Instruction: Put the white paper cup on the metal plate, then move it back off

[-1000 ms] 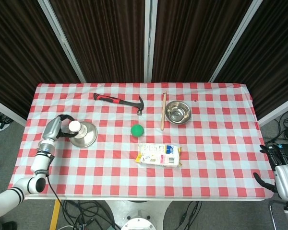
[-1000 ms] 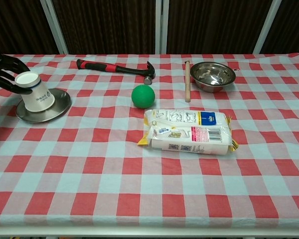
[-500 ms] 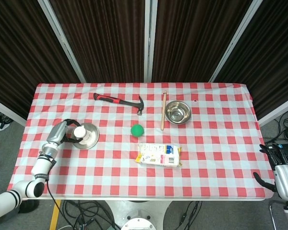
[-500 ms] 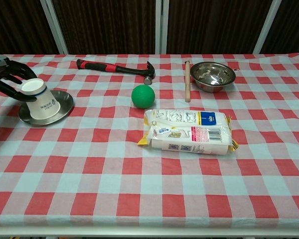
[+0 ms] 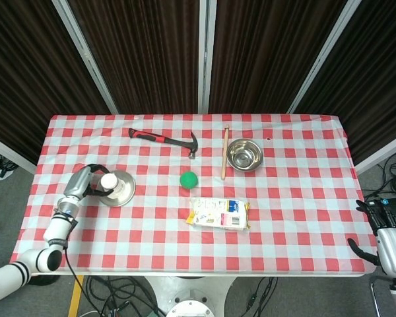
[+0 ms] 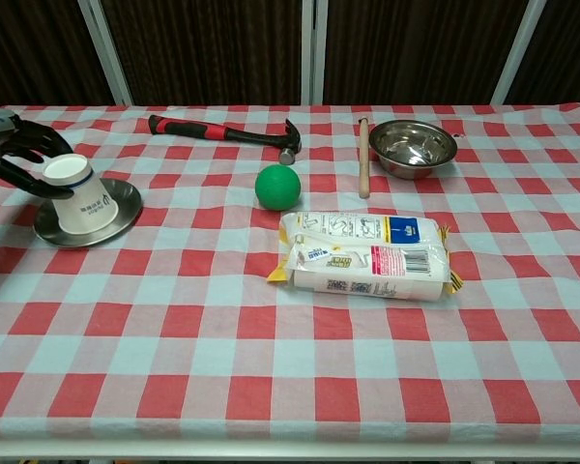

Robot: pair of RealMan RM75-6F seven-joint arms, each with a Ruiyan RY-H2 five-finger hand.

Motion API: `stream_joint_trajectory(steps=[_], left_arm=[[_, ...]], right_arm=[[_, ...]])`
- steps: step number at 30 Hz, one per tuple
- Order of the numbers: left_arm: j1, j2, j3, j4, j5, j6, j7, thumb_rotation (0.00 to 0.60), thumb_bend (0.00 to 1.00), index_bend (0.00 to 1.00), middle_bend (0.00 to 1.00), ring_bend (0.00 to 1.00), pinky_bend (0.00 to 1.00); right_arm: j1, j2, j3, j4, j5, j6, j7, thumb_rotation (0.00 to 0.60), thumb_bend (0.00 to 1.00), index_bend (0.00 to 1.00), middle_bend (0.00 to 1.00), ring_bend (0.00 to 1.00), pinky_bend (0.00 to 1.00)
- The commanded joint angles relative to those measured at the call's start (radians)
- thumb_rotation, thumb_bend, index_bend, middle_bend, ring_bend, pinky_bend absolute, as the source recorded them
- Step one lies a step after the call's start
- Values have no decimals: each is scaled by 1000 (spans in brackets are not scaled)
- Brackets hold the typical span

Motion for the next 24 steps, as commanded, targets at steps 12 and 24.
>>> stream_joint_trajectory(steps=[12, 24], left_arm=[[-3, -28, -26, 95, -80, 7, 43, 600, 214, 561, 324, 150, 138], [24, 34, 29, -75, 43, 20, -17, 600, 214, 561, 321, 150, 138]], right_arm=[[0, 0, 0, 3, -2, 0, 3, 600, 153, 126, 257, 78, 181], [1, 1, 0, -1, -2, 0, -1, 600, 153, 126, 257, 78, 181]])
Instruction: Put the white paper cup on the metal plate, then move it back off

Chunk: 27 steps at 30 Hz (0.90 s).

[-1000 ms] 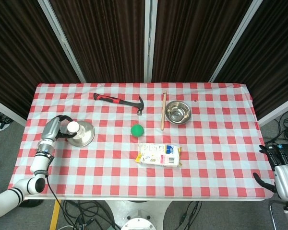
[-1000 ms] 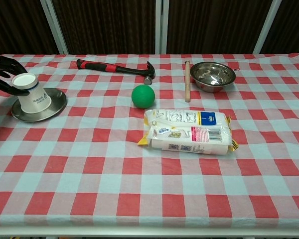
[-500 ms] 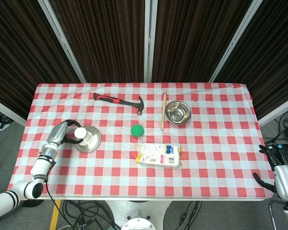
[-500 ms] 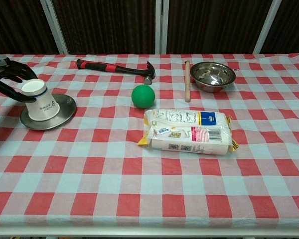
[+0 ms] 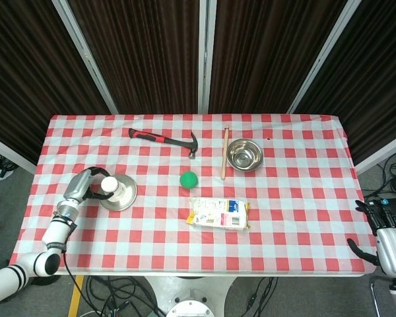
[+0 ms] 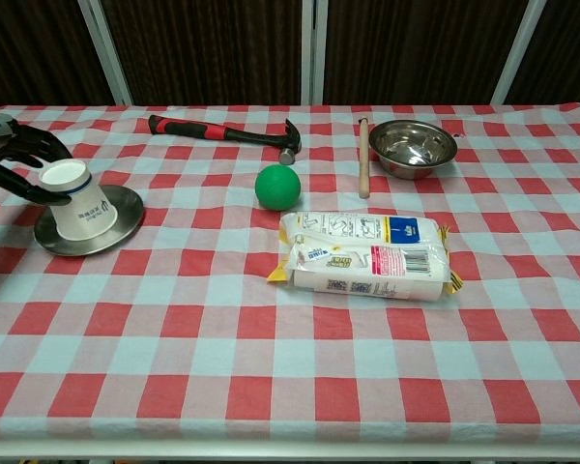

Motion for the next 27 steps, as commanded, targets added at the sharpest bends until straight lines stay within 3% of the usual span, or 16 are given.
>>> stream_joint_trajectory(steps=[1, 9, 13, 27], left_arm=[[5, 15, 17, -26, 37, 6, -23, 600, 214, 561, 319, 150, 137], [-8, -33, -32, 93, -43, 26, 3, 600, 224, 561, 313, 150, 136], [-2, -28, -45, 85, -60, 32, -1, 600, 228, 561, 313, 150, 136], [20, 27, 37, -65, 54, 44, 7, 600, 228, 561, 313, 150, 136]], right_arm=[[1, 1, 1, -1, 1, 0, -1, 600, 153, 125, 256, 78, 181], [2, 2, 2, -5, 2, -2, -2, 600, 153, 126, 257, 78, 181], [1, 0, 0, -4, 1, -2, -1, 600, 153, 126, 256, 78, 181], [2, -1, 0, 0, 3, -5, 1, 600, 153, 126, 257, 78, 181]])
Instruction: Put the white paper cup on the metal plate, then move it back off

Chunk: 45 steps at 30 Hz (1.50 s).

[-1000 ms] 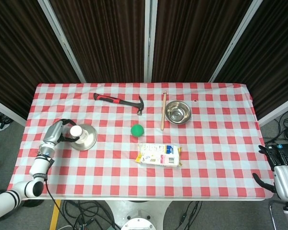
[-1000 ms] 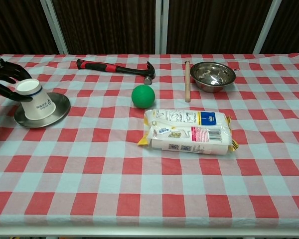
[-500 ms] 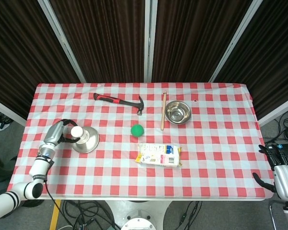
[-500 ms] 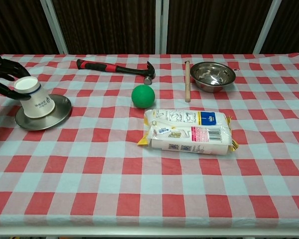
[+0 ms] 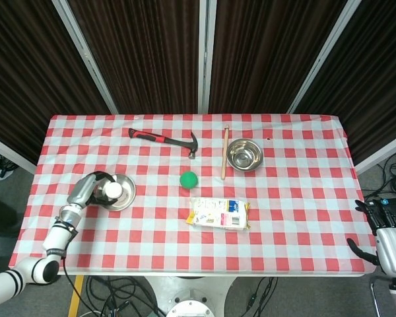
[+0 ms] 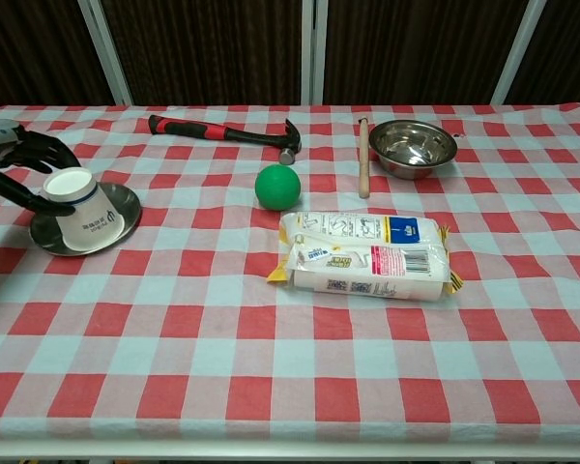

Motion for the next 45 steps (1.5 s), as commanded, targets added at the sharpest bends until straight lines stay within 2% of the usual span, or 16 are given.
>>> stream_joint_trajectory(steps=[1, 8, 13, 21, 25, 28, 33, 37, 40, 45], left_arm=[[0, -1, 5, 7, -3, 3, 12, 600, 228, 561, 313, 150, 136], [-12, -56, -50, 123, -96, 19, 46, 600, 228, 562, 313, 150, 136], [-19, -69, -61, 158, -128, -4, 55, 600, 229, 561, 313, 150, 136], [7, -2, -21, 21, -42, 0, 7, 600, 231, 561, 313, 150, 137], [8, 17, -8, -14, -15, -2, -4, 600, 231, 561, 313, 150, 136], [10, 20, -15, -14, -15, 16, -2, 600, 231, 561, 313, 150, 136], [16, 35, -66, -7, -43, 67, -29, 600, 230, 561, 313, 150, 137], [-8, 5, -121, 79, -105, 84, -7, 600, 231, 561, 313, 150, 136], [-53, -45, -151, 188, -167, 33, 19, 600, 232, 559, 312, 150, 136], [-124, -129, -169, 354, -220, -73, 36, 600, 232, 538, 304, 150, 136]], right_arm=[[0, 0, 0, 1, 1, -1, 1, 600, 153, 126, 256, 78, 181], [0, -1, 0, 5, 0, -1, 5, 600, 153, 126, 256, 78, 181], [0, -2, -2, 6, -2, -1, 7, 600, 152, 126, 256, 78, 181], [-1, 1, -1, 1, -2, 2, 1, 600, 153, 125, 257, 78, 181], [-1, 1, -1, 2, -3, 4, 2, 600, 153, 126, 257, 78, 181], [-3, 1, -1, 3, -3, 8, 4, 600, 153, 126, 257, 78, 181], [-7, 2, -1, 2, -6, 15, 5, 600, 152, 126, 256, 78, 181], [-5, 1, -2, 4, -9, 13, 7, 600, 152, 126, 257, 78, 181], [-6, -1, -3, 7, -10, 15, 12, 600, 153, 125, 256, 78, 181], [-13, -2, -4, 13, -6, 22, 19, 600, 153, 126, 257, 77, 181]])
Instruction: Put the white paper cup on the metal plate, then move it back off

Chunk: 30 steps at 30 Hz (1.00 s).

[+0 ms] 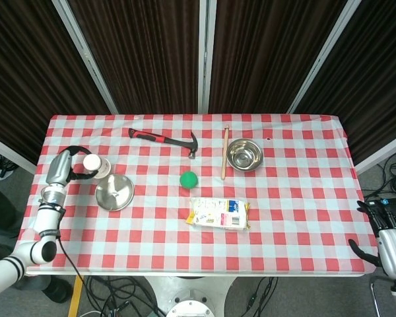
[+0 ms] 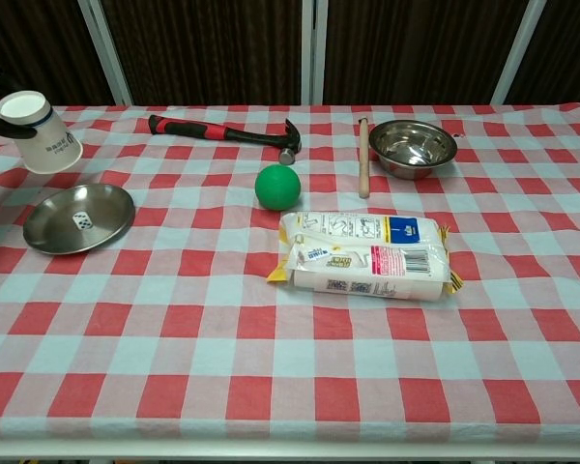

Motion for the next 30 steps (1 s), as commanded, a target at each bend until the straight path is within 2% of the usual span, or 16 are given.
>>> stream_joint_trajectory(steps=[1, 4, 7, 10, 12, 19, 23, 26, 30], left_arm=[[-72, -87, -30, 144, -56, -92, 18, 600, 232, 531, 303, 150, 136], [-92, -115, -24, 198, -40, -134, -5, 600, 231, 461, 291, 149, 134], [-91, -127, -15, 225, -19, -130, -18, 600, 229, 333, 259, 126, 132], [-72, -117, -15, 205, -4, -106, -47, 600, 219, 217, 224, 113, 131], [-44, -95, -8, 168, 22, -58, -63, 600, 216, 179, 209, 108, 131], [104, 37, 59, -8, 110, 158, -21, 600, 206, 175, 208, 100, 130], [211, 139, 146, -88, 174, 294, 114, 600, 205, 202, 208, 99, 108], [298, 172, 185, -145, 188, 424, 216, 600, 206, 215, 208, 100, 83], [400, 236, 247, -261, 237, 542, 241, 600, 206, 219, 208, 100, 74]], right_arm=[[-2, 1, 0, 0, 2, 2, 1, 600, 153, 126, 257, 77, 181], [-4, 3, 0, -3, 2, 5, 0, 600, 152, 126, 257, 77, 181], [-5, 4, 1, -5, 3, 7, -2, 600, 153, 125, 256, 78, 181], [-5, 5, 1, -5, 2, 6, -2, 600, 153, 125, 258, 78, 181], [-3, 4, 2, -4, -1, 5, 1, 600, 153, 126, 258, 78, 181], [7, 7, 8, 2, -5, 0, 9, 600, 153, 126, 257, 78, 181], [8, 3, 9, 11, 3, -6, 22, 600, 153, 126, 243, 78, 181], [8, -3, 6, 19, -2, -5, 29, 600, 152, 126, 224, 73, 181], [10, -5, 4, 20, -7, -6, 30, 600, 152, 126, 211, 65, 181]])
